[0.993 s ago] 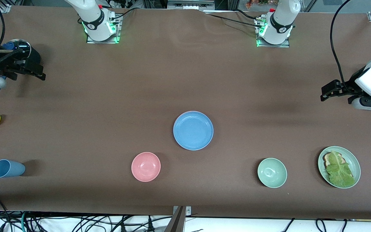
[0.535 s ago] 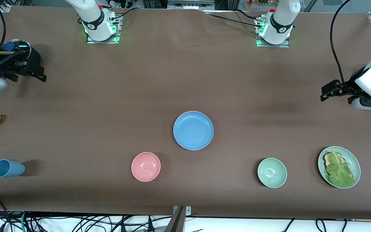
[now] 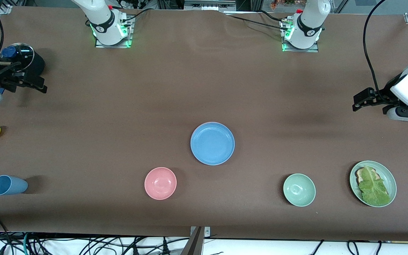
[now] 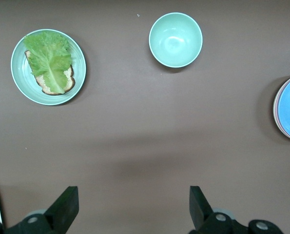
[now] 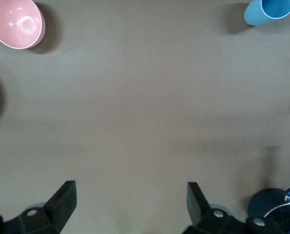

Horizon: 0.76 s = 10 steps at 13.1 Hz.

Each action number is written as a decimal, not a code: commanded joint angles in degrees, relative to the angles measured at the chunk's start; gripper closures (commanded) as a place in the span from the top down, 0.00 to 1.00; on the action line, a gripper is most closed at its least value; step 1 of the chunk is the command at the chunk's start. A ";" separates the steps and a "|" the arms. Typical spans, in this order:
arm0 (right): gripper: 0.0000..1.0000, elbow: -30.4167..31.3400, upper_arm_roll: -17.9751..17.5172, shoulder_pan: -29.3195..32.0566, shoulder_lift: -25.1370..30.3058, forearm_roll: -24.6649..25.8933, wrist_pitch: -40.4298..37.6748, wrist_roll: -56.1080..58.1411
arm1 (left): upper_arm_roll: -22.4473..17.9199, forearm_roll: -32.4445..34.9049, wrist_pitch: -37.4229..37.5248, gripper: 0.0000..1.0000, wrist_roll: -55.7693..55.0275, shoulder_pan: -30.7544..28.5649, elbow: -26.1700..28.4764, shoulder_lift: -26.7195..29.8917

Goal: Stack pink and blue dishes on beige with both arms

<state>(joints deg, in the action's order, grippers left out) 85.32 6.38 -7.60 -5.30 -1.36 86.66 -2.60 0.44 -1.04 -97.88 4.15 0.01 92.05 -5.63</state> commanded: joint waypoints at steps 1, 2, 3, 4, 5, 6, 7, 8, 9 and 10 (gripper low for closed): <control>1.00 -0.51 -0.40 0.30 0.29 0.48 0.09 -0.30 | 0.00 -0.55 0.84 1.00 0.59 -0.27 -0.90 -0.17; 1.00 -0.51 -0.49 0.13 0.20 0.57 -0.08 -0.30 | 0.00 -0.55 0.84 1.00 0.59 -0.27 -0.90 -0.17; 1.00 -0.51 -0.49 0.13 0.11 0.40 0.09 -0.30 | 0.00 -0.55 0.84 1.00 0.59 -0.27 -0.90 -0.17; 1.00 -0.51 -0.49 0.13 0.11 0.31 0.09 -0.30 | 0.00 -0.55 0.84 1.00 0.59 -0.27 -0.90 -0.17; 1.00 -0.51 -0.49 0.13 0.11 0.39 0.09 -0.30 | 0.00 -0.55 0.84 1.00 0.59 -0.27 -0.90 -0.17; 1.00 -0.51 -0.49 0.13 0.11 0.48 0.18 -0.30 | 0.08 -0.55 0.93 1.00 0.59 -0.27 -0.90 -0.17; 1.00 -0.51 -0.49 0.39 0.11 0.40 0.35 -0.30 | 0.00 -0.55 0.93 1.00 0.59 -0.27 -0.82 -0.17; 1.00 -0.51 -0.40 0.39 0.11 0.31 0.44 -0.30 | 0.08 -0.55 0.93 1.00 0.59 -0.27 -0.82 -0.17; 1.00 -0.51 -0.40 0.39 0.11 0.48 0.35 -0.30 | 0.00 -0.55 0.93 1.00 0.59 -0.27 -0.82 -0.17; 1.00 -0.51 -0.40 0.48 0.11 0.48 0.44 -0.30 | 0.00 -0.55 0.93 1.00 0.59 -0.27 -0.82 -0.17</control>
